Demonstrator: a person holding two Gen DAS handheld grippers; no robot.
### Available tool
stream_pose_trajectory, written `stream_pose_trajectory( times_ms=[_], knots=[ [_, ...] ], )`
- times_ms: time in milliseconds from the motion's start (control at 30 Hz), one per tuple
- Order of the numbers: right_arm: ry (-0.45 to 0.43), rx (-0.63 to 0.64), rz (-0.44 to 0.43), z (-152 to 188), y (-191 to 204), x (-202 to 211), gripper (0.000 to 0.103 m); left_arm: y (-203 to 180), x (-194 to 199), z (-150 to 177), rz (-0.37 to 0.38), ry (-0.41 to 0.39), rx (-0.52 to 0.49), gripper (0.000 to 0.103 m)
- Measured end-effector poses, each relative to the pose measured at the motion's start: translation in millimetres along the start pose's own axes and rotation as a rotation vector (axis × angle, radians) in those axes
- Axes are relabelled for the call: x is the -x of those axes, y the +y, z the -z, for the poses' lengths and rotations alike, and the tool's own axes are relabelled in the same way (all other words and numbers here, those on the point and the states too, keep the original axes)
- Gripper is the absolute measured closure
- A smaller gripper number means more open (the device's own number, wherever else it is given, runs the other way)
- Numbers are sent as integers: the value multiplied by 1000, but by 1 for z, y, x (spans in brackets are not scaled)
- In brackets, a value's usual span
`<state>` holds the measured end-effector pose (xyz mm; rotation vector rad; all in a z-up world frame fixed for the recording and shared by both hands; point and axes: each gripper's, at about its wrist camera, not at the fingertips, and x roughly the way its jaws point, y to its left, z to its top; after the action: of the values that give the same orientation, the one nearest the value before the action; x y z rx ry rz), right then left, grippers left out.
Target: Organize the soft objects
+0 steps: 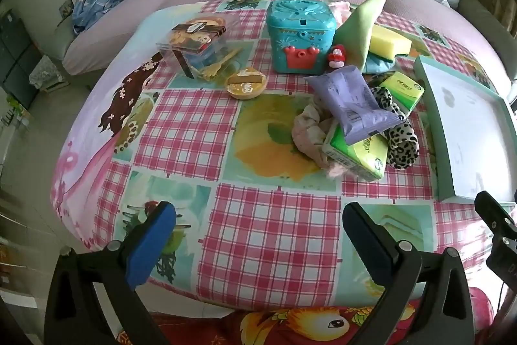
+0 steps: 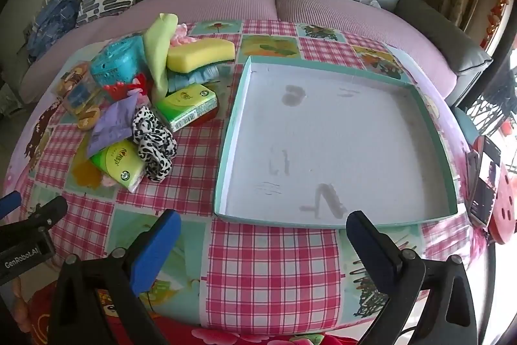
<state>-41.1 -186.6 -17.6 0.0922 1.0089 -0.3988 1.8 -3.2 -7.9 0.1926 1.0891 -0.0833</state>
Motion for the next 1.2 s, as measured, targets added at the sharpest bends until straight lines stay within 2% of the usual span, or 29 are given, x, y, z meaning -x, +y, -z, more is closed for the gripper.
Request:
stream_pose_trajectory(
  times_ms=[1200],
  knots=[
    [6,15,13,1,2,0,0,2,-5,-2,-10,17,9,0]
  ],
)
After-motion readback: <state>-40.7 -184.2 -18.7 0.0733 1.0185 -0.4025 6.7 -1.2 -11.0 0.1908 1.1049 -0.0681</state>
